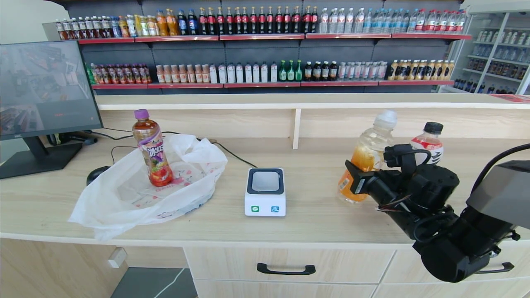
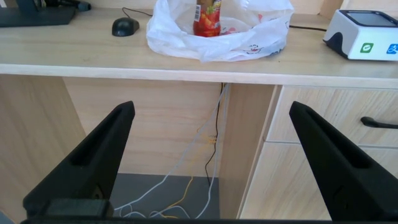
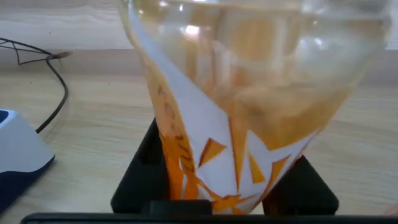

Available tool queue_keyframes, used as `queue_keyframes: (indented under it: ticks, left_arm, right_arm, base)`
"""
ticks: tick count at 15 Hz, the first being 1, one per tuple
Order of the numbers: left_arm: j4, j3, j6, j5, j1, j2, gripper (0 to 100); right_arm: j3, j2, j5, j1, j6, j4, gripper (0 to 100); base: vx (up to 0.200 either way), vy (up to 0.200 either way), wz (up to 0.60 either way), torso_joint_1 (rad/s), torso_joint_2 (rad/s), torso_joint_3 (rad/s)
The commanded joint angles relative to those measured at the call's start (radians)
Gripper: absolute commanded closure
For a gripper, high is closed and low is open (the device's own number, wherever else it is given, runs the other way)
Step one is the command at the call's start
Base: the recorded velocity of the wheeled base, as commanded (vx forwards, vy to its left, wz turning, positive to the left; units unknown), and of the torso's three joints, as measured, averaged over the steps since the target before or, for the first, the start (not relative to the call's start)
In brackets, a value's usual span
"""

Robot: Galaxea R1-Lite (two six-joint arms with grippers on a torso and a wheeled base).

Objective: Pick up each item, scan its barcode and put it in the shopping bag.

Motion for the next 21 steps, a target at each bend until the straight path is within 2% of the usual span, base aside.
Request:
queue_keyframes:
  ticks: [1, 7, 10, 13, 17, 21]
  left_arm:
    - [0.000, 0.000, 0.000, 0.000, 0.000, 0.000, 0]
    - [0.000, 0.000, 0.000, 0.000, 0.000, 0.000, 0]
    - [0.000, 0.000, 0.000, 0.000, 0.000, 0.000, 0]
    - [0.000, 0.000, 0.000, 0.000, 0.000, 0.000, 0]
    - [0.000, 0.000, 0.000, 0.000, 0.000, 0.000, 0]
    - [0.000, 0.000, 0.000, 0.000, 0.000, 0.000, 0]
  right_arm:
    - [-0.001, -0.010, 0.000, 0.001, 0.002, 0.001, 100]
    - [-0.003, -0.040, 0.000, 0.044, 0.012, 0.001, 100]
    - [-0.009, -0.048, -0.006, 0.125, 0.025, 0.001, 100]
    - [-0.018, -0.066, -0.006, 0.141, 0.029, 0.001, 100]
    - [0.046, -0.174, -0.006, 0.179, 0.028, 0.001, 100]
    - [0.126, -0.280, -0.006, 0.181, 0.028, 0.001, 100]
  base:
    - [0.000, 0.000, 0.00, 0.000, 0.00, 0.000]
    - [0.000, 0.000, 0.00, 0.000, 0.00, 0.000]
    - [0.000, 0.000, 0.00, 0.000, 0.00, 0.000]
    - [0.000, 0.000, 0.00, 0.000, 0.00, 0.000]
    - [0.000, 0.000, 0.00, 0.000, 0.00, 0.000]
    - [0.000, 0.000, 0.00, 0.000, 0.00, 0.000]
